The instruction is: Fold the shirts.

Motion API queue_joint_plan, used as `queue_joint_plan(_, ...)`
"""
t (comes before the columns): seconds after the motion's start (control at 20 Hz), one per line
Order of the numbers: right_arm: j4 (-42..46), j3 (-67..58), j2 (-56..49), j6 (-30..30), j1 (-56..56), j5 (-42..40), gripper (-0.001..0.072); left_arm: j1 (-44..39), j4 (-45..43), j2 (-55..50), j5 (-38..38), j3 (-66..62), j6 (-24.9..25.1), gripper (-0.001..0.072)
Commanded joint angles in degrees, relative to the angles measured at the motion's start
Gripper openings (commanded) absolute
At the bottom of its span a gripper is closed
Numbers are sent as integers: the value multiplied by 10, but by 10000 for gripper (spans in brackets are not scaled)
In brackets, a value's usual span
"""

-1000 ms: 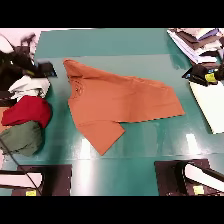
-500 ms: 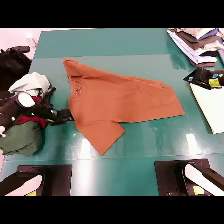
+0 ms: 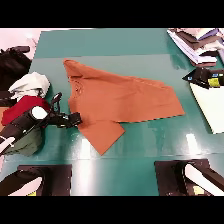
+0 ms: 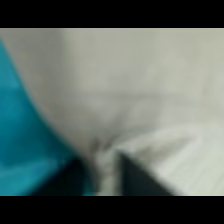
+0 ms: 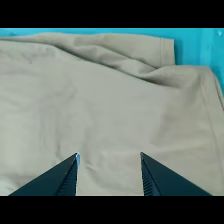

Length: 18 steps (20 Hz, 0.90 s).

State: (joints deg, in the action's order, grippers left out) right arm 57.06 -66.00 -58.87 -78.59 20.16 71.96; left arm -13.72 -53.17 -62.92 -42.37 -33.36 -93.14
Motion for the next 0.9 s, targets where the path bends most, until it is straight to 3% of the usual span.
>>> queue_joint_plan(0.0,14,2,-17,13,43,57,435,-8,18,6,25,-10,3,24)
queue_joint_plan(0.15,85,68,-30,14,116,74,468,-8,-38,23,-11,-55,4,24)
queue_joint_plan(0.25,88,154,-30,22,186,52,589,-8,-65,31,-35,-88,5,24)
queue_joint_plan(0.45,51,297,-30,48,299,-23,572,-8,-63,31,-33,-108,6,24)
queue_joint_plan(0.5,20,321,-31,60,312,-47,530,-8,-63,31,-32,-108,6,24)
queue_joint_plan(0.55,-12,337,-33,78,315,-67,483,-8,-63,31,-34,-108,6,25)
queue_joint_plan(0.85,-114,308,-146,107,227,-121,482,-8,-57,31,-40,-108,6,24)
